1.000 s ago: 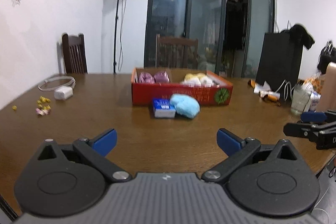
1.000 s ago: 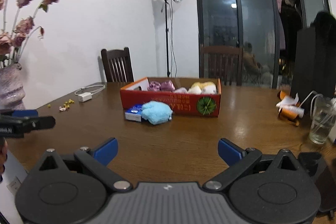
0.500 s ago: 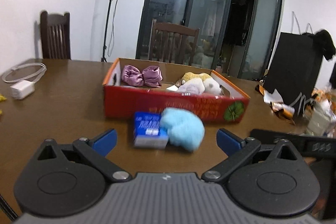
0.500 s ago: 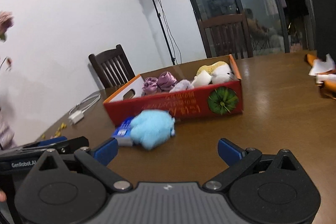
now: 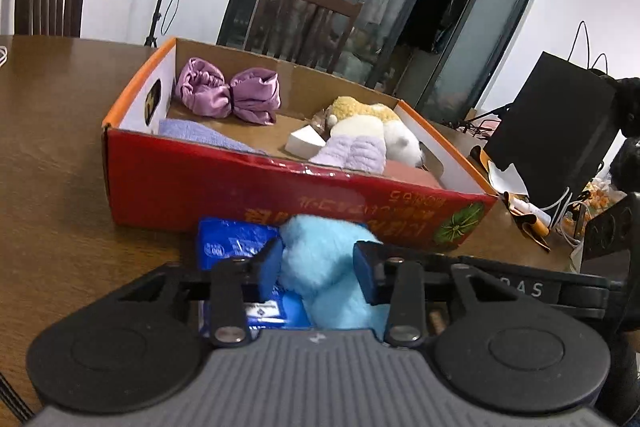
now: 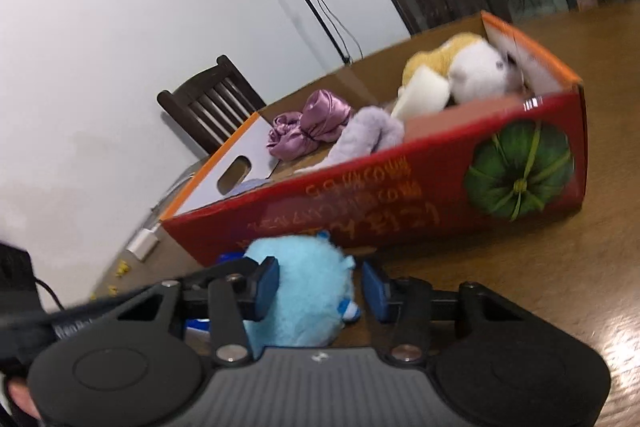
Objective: Organize soft objects
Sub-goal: 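Grasp the light-blue fluffy plush with the left tool while the right tool grips it, then lift the blue plush with both tools and carry it over the box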
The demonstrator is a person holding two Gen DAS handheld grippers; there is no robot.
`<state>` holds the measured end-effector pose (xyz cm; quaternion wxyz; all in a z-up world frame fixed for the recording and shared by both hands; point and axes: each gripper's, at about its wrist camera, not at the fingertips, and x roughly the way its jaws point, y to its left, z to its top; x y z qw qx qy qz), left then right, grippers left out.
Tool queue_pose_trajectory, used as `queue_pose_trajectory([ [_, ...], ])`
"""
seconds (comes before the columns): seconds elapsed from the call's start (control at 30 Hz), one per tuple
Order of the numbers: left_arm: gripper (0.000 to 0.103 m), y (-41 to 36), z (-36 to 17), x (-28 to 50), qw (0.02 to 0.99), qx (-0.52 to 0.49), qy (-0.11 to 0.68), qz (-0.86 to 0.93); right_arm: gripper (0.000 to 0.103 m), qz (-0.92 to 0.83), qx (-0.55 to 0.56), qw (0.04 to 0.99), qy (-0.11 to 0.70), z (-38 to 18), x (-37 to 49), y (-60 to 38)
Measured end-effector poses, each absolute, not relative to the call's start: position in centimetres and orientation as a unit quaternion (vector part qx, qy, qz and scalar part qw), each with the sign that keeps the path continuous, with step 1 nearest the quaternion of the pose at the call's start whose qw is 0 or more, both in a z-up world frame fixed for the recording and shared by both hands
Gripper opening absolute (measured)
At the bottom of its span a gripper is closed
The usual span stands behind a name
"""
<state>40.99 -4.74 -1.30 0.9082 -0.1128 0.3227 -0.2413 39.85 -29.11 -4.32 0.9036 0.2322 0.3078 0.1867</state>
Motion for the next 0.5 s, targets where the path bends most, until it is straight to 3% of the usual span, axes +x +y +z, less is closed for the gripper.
queue_pose_trajectory([
  [0.27,0.030,-4.9,-0.3,40.2,0.909,-0.114,0.322,-0.239,0.033,0.192,0.219,0.908,0.301,-3.8,38.7,-28.7],
  [0.5,0.030,-3.9,1.1,31.0,0.902,-0.148,0.300,-0.271,0.032,0.201,0.207,0.923,0.253,-1.0,29.9,-29.4],
])
